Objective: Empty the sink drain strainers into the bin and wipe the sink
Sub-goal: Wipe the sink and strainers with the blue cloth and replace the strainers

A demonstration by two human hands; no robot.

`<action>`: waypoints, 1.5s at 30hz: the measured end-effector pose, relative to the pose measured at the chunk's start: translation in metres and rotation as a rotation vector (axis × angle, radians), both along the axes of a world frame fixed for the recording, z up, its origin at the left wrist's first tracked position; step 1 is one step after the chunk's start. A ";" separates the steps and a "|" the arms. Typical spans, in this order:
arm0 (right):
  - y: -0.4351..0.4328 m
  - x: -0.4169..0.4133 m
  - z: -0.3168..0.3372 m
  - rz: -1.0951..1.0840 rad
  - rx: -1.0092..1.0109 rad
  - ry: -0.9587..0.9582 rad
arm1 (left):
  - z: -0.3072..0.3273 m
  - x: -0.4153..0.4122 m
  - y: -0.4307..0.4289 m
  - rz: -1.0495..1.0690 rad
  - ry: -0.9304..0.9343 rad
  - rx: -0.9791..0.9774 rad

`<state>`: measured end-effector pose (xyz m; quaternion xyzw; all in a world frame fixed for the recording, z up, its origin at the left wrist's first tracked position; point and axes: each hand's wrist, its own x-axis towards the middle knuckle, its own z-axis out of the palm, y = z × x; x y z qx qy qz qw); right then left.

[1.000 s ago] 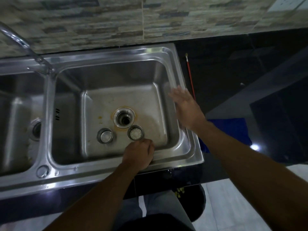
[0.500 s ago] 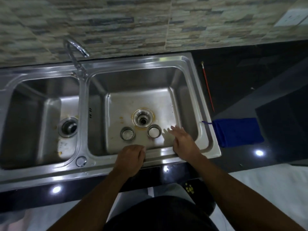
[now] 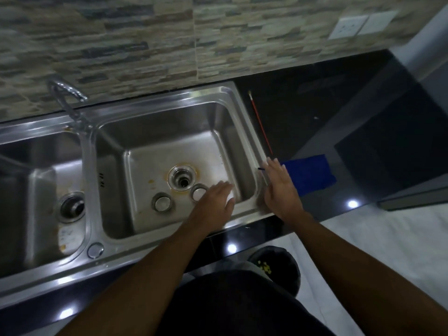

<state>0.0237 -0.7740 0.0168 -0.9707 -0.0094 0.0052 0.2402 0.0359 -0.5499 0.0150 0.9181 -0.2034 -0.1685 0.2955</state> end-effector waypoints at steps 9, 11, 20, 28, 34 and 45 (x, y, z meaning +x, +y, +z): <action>-0.108 -0.005 -0.009 0.006 -0.154 0.221 | 0.006 0.023 -0.119 -0.221 -0.068 0.014; -0.128 -0.007 -0.014 0.133 -0.242 0.213 | 0.002 0.026 -0.139 -0.287 -0.083 0.095; -0.176 0.010 -0.030 0.302 -0.382 0.183 | -0.014 0.035 -0.192 -0.351 -0.048 0.414; -0.178 0.008 -0.033 0.308 -0.389 0.152 | -0.028 0.048 -0.190 -0.391 -0.139 0.455; -0.137 0.024 -0.021 0.197 -0.350 0.088 | -0.019 0.060 -0.174 -0.430 -0.245 0.343; -0.057 0.024 0.028 0.207 -0.111 0.071 | -0.006 0.040 -0.032 -0.061 -0.138 0.242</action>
